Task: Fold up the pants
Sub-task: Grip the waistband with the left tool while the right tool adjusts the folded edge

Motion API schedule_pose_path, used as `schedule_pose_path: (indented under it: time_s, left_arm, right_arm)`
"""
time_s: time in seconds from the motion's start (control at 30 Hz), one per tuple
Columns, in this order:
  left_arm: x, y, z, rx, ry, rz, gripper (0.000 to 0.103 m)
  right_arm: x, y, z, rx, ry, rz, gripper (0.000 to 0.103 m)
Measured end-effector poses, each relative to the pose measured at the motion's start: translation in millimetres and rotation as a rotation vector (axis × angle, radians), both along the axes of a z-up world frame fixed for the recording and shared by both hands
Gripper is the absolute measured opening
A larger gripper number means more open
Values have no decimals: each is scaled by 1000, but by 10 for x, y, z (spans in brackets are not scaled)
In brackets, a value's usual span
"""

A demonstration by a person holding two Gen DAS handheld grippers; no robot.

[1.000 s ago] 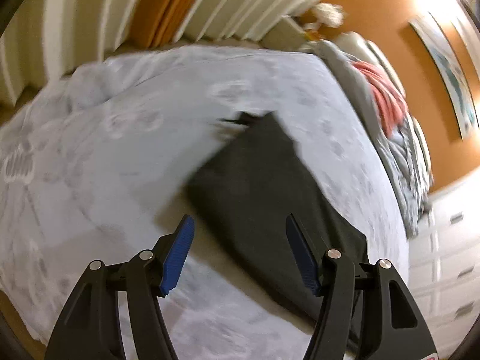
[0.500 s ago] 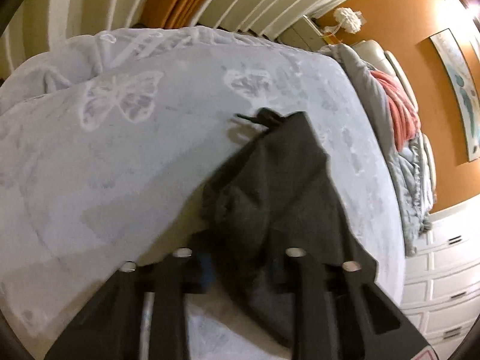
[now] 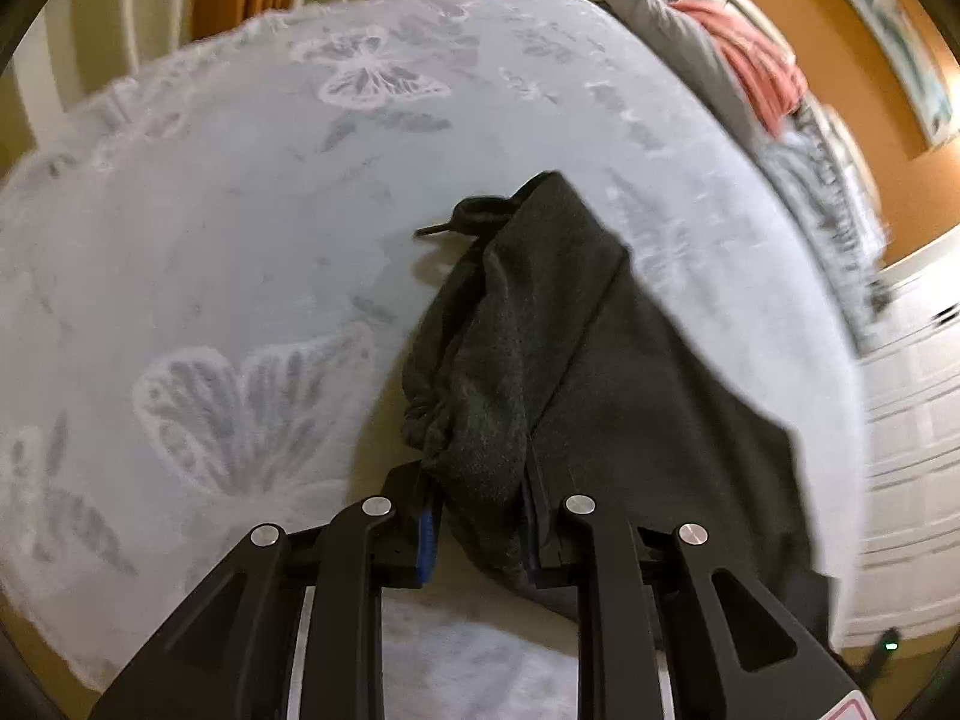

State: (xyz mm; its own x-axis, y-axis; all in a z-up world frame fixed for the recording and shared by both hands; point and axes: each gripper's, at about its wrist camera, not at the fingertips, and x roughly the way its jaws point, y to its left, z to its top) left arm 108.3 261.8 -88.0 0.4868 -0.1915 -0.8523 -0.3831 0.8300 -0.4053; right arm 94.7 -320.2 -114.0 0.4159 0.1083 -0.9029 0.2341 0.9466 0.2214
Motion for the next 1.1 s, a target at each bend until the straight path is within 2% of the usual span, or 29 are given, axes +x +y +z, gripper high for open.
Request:
schedule_pose_path:
  time_s: [0.03,0.07,0.1,0.13,0.2,0.23,0.3,0.37,0.4,0.53,0.6,0.63,0.67,0.7,0.73,0.77,0.87,0.97,1.03,1.07,1.1]
  left_arm:
    - [-9,-10,12,7,2,12,19]
    - [-30,-6,32,-5,0,26,20]
    - [-38,1,48,-11,-1,31,23]
    - [-57,19,62,-18,1,43,25]
    - [-67,86,24,-41,8,70,31]
    - [-77,111,-11,-61,15,87,31]
    - [-117,116,-64,-79,21,100,32]
    - [-112,135,-84,-93,23,110,32]
    - [-112,142,-85,-99,21,113,33]
    - [-113,159,-92,-118,14,105,39]
    - [-104,161,-103,-116,12,93,40]
    - [-104,165,-106,-117,10,86,40]
    - [-105,169,-107,-120,7,79,41]
    - [-93,167,-107,-120,7,72,41]
    - [-90,172,-105,-122,6,61,41]
    - [-88,178,-103,-127,4,54,41]
    - [-106,212,-118,-144,-1,37,41]
    - [-103,214,-127,-140,-3,27,41]
    - [-98,190,-122,-122,-3,25,41]
    - [-96,179,-116,-114,-3,24,43]
    - [-96,156,-107,-106,-3,22,44]
  right_arm:
    - [-1,17,-80,-58,33,-20,31]
    - [-25,50,-44,-107,17,-39,38]
    - [-65,102,48,-163,-27,-54,39]
    - [-126,234,233,-249,-112,-41,43]
    - [-247,554,545,-359,-273,31,77]
    - [-298,720,631,-357,-339,70,78]
    - [-279,1010,650,-296,-371,167,75]
    - [-173,1408,518,-226,-338,277,64]
    - [-86,1660,396,-209,-300,343,63]
    - [94,2231,92,-236,-226,451,60]
    - [170,2420,-63,-276,-184,465,60]
    - [193,2444,-118,-301,-165,462,56]
    - [257,2472,-192,-316,-144,459,41]
    - [375,2501,-233,-304,-130,453,19]
    - [412,2463,-191,-293,-135,432,10]
    - [434,2426,-72,-301,-147,408,10]
    - [376,2170,531,-191,-314,328,10]
    - [314,2139,856,-116,-423,335,12]
    - [417,2257,707,-78,-378,366,21]
    - [530,2353,475,-68,-303,400,38]
    - [605,2445,250,-75,-218,431,45]
